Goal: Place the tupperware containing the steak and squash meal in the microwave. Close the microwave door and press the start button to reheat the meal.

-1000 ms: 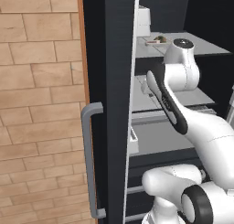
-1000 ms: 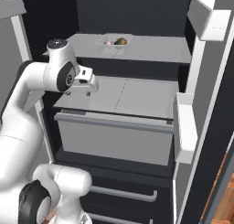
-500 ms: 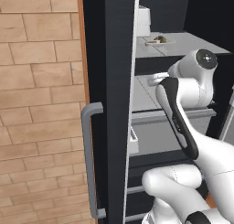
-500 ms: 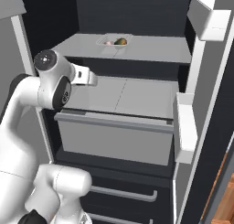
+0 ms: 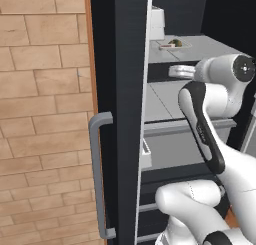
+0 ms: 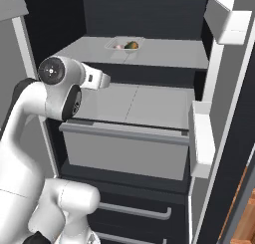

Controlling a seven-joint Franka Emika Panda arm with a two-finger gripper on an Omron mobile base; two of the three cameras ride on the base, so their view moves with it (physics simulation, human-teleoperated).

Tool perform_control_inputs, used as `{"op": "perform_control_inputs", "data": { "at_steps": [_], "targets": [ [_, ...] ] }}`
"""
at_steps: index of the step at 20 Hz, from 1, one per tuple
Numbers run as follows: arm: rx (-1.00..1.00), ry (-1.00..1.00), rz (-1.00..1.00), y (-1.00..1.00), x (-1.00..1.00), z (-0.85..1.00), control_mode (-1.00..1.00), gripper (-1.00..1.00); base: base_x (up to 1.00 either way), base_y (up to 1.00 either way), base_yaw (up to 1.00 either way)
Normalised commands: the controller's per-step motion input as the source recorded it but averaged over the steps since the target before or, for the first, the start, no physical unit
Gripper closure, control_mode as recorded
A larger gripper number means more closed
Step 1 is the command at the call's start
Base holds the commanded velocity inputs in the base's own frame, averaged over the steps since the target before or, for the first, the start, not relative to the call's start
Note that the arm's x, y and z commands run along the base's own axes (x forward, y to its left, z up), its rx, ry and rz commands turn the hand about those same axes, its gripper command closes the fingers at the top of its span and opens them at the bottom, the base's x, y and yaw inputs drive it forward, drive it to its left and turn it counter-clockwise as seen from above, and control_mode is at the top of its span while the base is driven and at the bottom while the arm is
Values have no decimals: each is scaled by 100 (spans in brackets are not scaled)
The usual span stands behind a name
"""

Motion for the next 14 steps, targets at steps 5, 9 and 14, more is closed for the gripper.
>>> {"op": "perform_control_inputs", "data": {
  "at_steps": [5,9,14],
  "targets": [
    [9,-1,0,-38,0,39,-100,-100,0,0,0],
    [0,0,0,-29,3,4,-100,-100,0,0,0],
    [0,4,-1,-7,21,6,-100,-100,0,0,0]
  ]
}}
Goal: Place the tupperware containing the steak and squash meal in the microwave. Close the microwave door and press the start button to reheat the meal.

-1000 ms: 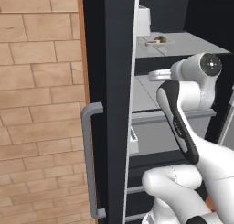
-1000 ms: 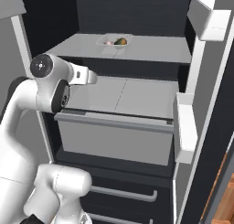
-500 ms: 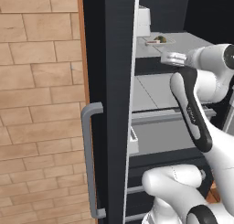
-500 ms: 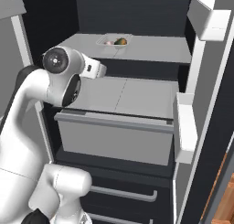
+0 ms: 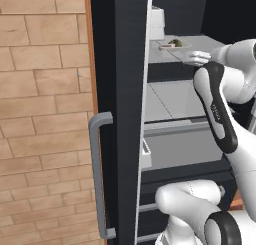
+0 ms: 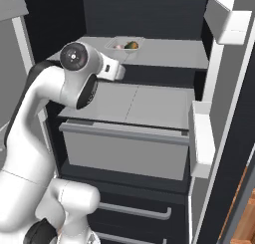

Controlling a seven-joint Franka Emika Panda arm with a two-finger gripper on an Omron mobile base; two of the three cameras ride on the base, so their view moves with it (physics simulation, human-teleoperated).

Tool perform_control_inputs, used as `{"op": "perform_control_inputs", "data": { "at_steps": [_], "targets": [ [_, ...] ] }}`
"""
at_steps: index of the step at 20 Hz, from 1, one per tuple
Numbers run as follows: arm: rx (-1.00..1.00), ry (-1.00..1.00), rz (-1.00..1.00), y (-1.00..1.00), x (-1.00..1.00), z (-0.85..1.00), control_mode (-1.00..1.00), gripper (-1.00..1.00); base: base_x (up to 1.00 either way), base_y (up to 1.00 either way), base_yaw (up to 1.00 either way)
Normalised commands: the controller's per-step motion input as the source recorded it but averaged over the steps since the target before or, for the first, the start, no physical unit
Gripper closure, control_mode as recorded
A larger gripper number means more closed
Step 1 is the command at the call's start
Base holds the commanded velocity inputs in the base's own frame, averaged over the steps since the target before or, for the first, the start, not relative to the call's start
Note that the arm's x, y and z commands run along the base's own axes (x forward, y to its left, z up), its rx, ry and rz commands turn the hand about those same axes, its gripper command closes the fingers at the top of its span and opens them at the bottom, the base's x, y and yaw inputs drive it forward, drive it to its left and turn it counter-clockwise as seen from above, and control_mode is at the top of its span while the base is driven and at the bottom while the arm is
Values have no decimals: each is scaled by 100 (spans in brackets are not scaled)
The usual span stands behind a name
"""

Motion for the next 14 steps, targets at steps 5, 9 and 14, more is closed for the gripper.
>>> {"op": "perform_control_inputs", "data": {
  "at_steps": [5,9,14],
  "targets": [
    [0,11,-5,-1,38,6,-100,-100,0,0,0],
    [0,15,-5,0,38,9,-100,-100,0,0,0],
    [0,9,-5,0,29,22,-100,-100,0,0,0]
  ]
}}
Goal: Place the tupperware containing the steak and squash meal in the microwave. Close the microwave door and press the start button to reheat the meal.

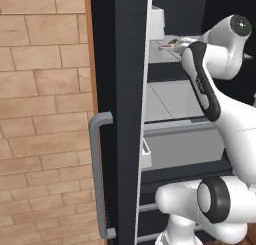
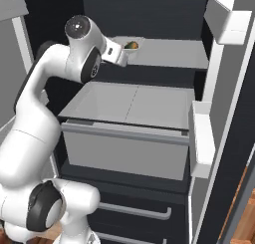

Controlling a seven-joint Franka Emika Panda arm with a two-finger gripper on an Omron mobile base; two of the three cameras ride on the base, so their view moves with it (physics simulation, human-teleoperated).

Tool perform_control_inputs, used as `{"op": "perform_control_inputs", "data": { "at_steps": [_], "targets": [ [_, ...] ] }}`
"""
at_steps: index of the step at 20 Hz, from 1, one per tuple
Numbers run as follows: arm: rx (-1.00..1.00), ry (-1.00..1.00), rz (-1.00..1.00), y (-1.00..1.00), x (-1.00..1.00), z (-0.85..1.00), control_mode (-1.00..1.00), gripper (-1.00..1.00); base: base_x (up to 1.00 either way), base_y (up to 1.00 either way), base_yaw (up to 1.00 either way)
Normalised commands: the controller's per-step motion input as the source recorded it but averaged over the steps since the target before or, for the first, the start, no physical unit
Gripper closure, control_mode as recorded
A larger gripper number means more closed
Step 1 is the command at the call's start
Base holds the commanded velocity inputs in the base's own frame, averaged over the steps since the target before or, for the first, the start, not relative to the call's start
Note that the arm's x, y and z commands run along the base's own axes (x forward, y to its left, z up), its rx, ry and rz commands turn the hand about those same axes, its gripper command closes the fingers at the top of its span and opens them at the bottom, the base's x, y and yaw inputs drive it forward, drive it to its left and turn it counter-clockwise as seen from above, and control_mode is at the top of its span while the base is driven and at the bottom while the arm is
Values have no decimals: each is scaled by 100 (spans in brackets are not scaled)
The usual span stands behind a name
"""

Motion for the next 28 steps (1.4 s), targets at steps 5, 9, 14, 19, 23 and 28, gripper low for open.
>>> {"op": "perform_control_inputs", "data": {
  "at_steps": [5,9,14,19,23,28],
  "targets": [
    [0,3,-5,0,20,27,-100,-100,0,0,0],
    [0,3,-5,-2,25,2,-100,-100,0,0,0],
    [0,4,-4,-9,33,0,-100,-100,0,0,0],
    [0,8,-4,-11,39,-4,-100,-100,0,0,0],
    [1,8,-3,-4,38,-11,-100,-100,0,0,0],
    [5,3,-2,0,38,-9,-100,-100,0,0,0]
  ]
}}
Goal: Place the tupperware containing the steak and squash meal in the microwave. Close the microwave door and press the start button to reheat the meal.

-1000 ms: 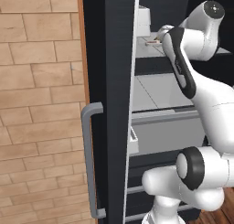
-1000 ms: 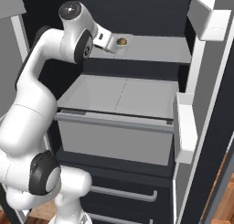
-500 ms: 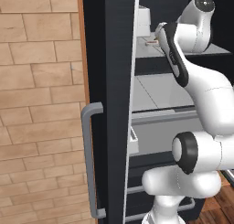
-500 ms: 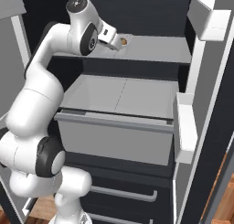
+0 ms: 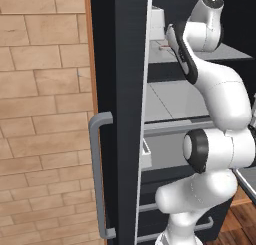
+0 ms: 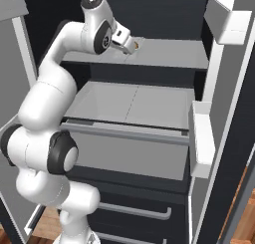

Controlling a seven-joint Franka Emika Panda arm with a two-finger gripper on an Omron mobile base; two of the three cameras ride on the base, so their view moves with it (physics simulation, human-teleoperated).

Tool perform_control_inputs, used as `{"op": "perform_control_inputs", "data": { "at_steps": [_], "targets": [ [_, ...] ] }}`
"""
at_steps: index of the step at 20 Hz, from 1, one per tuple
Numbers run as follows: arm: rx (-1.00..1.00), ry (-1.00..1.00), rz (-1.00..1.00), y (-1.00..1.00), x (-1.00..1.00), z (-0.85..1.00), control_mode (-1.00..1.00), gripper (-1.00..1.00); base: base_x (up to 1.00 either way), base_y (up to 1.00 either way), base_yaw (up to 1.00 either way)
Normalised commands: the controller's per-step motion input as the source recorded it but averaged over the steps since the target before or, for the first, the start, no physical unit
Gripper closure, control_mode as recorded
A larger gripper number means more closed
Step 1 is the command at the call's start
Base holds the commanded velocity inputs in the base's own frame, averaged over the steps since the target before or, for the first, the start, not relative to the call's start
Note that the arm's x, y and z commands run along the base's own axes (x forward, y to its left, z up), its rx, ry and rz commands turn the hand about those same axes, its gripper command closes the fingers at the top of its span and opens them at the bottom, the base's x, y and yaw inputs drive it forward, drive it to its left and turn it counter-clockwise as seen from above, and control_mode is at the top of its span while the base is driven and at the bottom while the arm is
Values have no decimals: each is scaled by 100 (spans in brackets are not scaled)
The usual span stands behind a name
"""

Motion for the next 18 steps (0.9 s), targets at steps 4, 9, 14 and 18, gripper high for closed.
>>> {"op": "perform_control_inputs", "data": {
  "at_steps": [4,9,14,18],
  "targets": [
    [10,0,-1,0,38,-1,-100,-100,0,0,0],
    [12,0,0,-6,32,-15,-100,-100,0,0,0],
    [6,4,0,-3,31,-13,-100,-100,0,0,0],
    [3,11,0,0,39,0,-100,-100,0,0,0]
  ]
}}
